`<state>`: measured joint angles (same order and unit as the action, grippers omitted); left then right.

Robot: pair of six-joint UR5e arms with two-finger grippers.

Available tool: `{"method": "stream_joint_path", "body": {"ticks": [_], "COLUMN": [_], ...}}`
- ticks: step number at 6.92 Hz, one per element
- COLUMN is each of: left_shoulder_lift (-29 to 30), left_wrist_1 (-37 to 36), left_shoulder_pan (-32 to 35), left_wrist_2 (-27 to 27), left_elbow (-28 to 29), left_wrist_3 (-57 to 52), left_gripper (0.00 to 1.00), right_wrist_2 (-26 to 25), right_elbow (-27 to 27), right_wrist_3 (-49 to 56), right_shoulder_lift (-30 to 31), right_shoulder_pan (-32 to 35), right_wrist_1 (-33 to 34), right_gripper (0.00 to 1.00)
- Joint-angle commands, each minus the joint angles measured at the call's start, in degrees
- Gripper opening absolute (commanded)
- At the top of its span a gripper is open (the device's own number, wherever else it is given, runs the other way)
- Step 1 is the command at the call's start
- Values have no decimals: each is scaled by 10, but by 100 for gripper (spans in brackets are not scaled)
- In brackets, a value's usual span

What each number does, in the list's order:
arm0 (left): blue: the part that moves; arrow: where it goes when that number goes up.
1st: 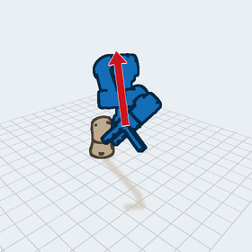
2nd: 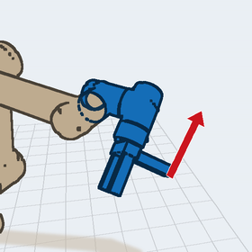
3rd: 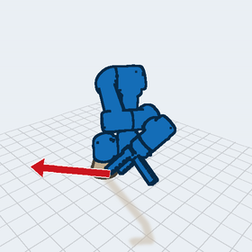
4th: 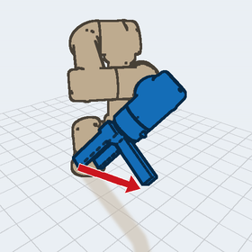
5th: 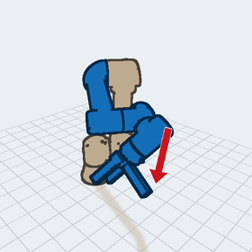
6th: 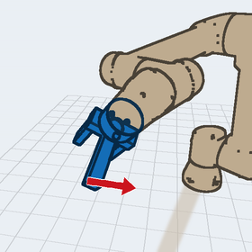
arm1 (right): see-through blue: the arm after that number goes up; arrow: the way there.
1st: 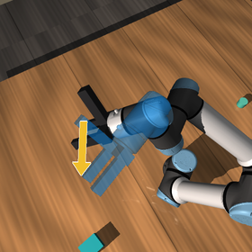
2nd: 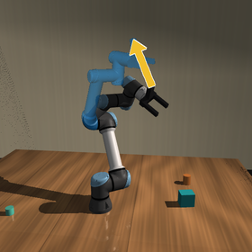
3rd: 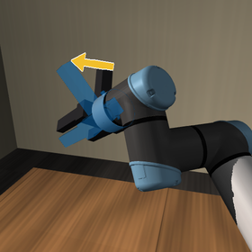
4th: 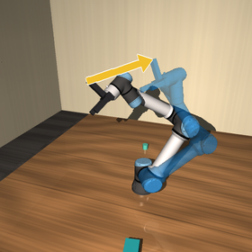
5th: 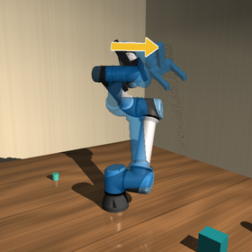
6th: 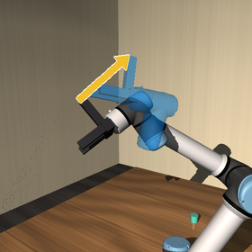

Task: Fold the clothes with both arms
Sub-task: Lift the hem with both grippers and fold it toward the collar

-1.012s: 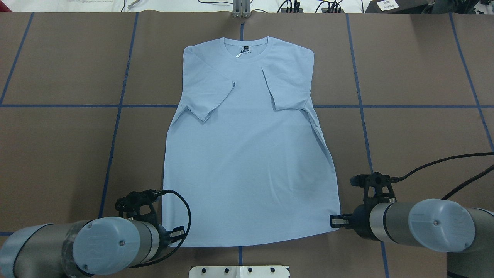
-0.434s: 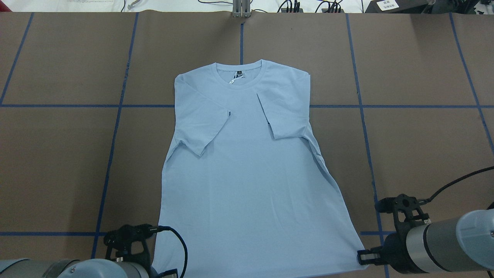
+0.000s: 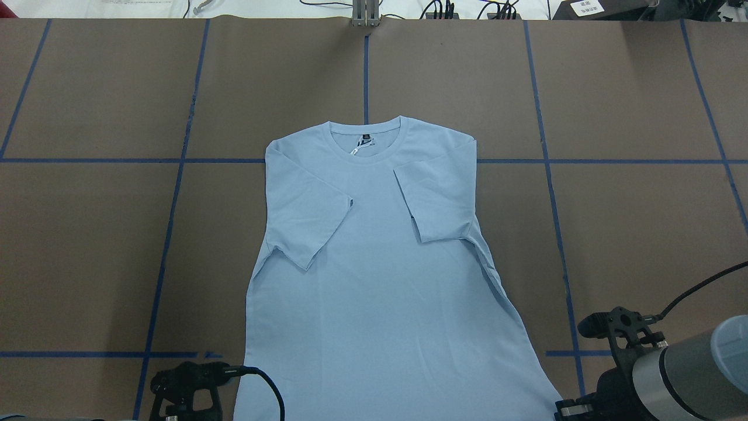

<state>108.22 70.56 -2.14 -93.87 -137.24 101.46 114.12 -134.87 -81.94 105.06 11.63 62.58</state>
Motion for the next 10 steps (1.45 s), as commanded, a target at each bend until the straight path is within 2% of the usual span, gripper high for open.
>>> {"method": "stream_joint_path", "body": {"ticks": [1, 4, 6, 7, 8, 10], "left_shoulder_lift": [11, 14, 29, 57, 94, 98], "left_wrist_1": [-1, 0, 3, 9, 32, 133], "left_shoulder_pan": [72, 156, 211, 247, 290, 359], "left_wrist_2": [-3, -3, -4, -4, -5, -5], "left_elbow": [1, 13, 50, 85, 149, 252], "left_wrist_3": [-54, -119, -144, -172, -174, -189], "left_gripper": [0, 0, 0, 0, 0, 0], "right_wrist_2": [2, 8, 8, 13, 12, 12], "right_elbow": [30, 125, 179, 215, 257, 331], "right_wrist_3": [1, 9, 12, 11, 8, 8], "right_shoulder_lift": [-75, -171, -221, -263, -316, -385], "right_shoulder_pan": [67, 189, 265, 291, 302, 323], "right_wrist_1": [0, -1, -1, 0, 2, 1], "right_gripper": [0, 0, 0, 0, 0, 0]}}
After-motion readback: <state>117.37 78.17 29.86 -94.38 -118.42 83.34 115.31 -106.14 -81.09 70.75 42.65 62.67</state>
